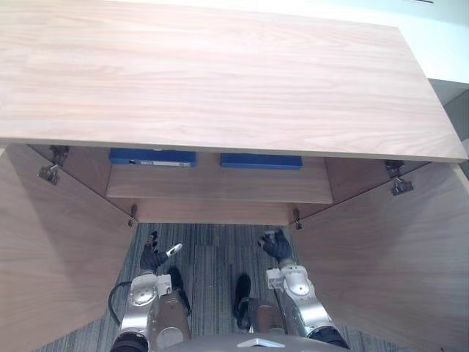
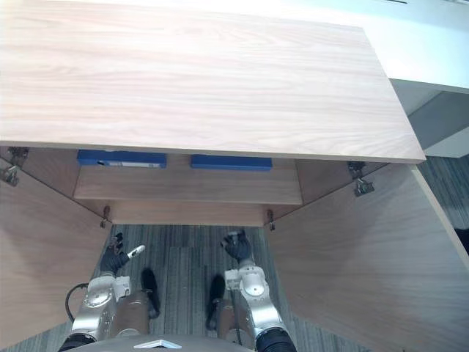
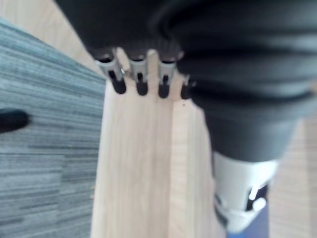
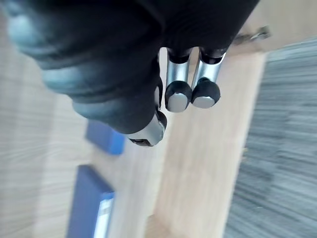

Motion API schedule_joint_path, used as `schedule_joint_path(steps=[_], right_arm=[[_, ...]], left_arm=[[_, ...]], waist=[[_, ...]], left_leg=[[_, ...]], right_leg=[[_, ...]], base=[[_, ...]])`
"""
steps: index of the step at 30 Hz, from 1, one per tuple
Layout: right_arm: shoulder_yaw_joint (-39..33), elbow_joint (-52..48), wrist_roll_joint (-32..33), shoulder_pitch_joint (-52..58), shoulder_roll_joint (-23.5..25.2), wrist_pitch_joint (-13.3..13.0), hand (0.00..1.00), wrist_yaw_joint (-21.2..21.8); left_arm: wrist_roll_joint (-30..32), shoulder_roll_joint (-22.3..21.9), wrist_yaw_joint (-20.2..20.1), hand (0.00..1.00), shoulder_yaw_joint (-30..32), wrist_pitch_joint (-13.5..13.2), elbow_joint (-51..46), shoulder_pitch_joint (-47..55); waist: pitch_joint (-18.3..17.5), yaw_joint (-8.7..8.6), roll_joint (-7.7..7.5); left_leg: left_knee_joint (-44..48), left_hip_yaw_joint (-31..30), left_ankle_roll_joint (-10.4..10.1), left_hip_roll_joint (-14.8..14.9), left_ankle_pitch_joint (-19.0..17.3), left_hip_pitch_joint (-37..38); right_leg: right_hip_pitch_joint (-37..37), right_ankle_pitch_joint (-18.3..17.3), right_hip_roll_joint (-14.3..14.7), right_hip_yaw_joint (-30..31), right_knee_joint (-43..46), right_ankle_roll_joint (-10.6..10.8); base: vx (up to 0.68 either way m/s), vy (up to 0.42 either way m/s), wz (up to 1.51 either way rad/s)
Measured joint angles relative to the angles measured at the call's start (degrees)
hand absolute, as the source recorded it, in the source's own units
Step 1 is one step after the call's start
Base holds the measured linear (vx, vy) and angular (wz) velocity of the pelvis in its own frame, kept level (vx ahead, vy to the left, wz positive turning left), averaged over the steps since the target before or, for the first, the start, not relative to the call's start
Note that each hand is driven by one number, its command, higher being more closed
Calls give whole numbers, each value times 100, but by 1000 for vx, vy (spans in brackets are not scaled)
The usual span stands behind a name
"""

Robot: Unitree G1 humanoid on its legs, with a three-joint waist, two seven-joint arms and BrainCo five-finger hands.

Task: Walk over to the cabinet, pick up the folder, carry it to the office cabinet, place the folder inside the office cabinet, then close the office cabinet door

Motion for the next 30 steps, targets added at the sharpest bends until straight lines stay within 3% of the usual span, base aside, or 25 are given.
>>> schedule_joint_path(steps=[4, 10, 11, 14, 23, 30], right_arm=[[-512, 1023, -254, 13, -13, 174, 100, -196], [-1238, 2139, -326, 174, -27, 464, 100, -369], [-1333, 2158, -306, 216, -2, 515, 0, -393], [-1510, 2280, -261, 192, 0, 533, 0, -414], [-1893, 2541, -249, 132, 22, 646, 0, -429], [-1996, 2613, -212, 125, 34, 664, 0, -437]], left_arm=[[116, 45, -10, 0, -3, 36, 442, -14], [374, 40, -45, 0, -54, 116, 1304, -22], [392, 46, -44, 0, -51, 138, 1458, -8], [448, 37, -47, 0, -77, 201, 1697, -11], [611, 28, -46, 0, -189, 221, 1994, 13], [755, 28, -37, 0, -293, 222, 1999, 16]], waist=[[-101, -68, 66], [-378, -105, 143], [-407, -109, 136], [-436, -210, 121], [-566, -221, 117], [-572, -225, 114]], left_leg=[[-553, -10, -22, -196, 185, 581], [-1625, -169, -2, -452, 584, 1298], [-1726, -271, -3, -502, 605, 1365], [-1730, -333, 8, -574, 595, 1481], [-1735, -345, 147, -739, 484, 1660], [-1734, -362, 138, -851, 381, 1820]], right_leg=[[497, 242, -24, 138, -523, 29], [712, 201, -58, 221, -683, 66], [722, 200, -60, 285, -683, 72], [854, 205, -111, 317, -715, 94], [1116, 176, -218, 476, -864, 199], [1315, 173, -308, 489, -886, 250]], base=[[50, 23, -16], [-30, 26, -7], [-56, 54, -24], [-30, 53, -2], [19, 44, 3], [65, 21, 2]])
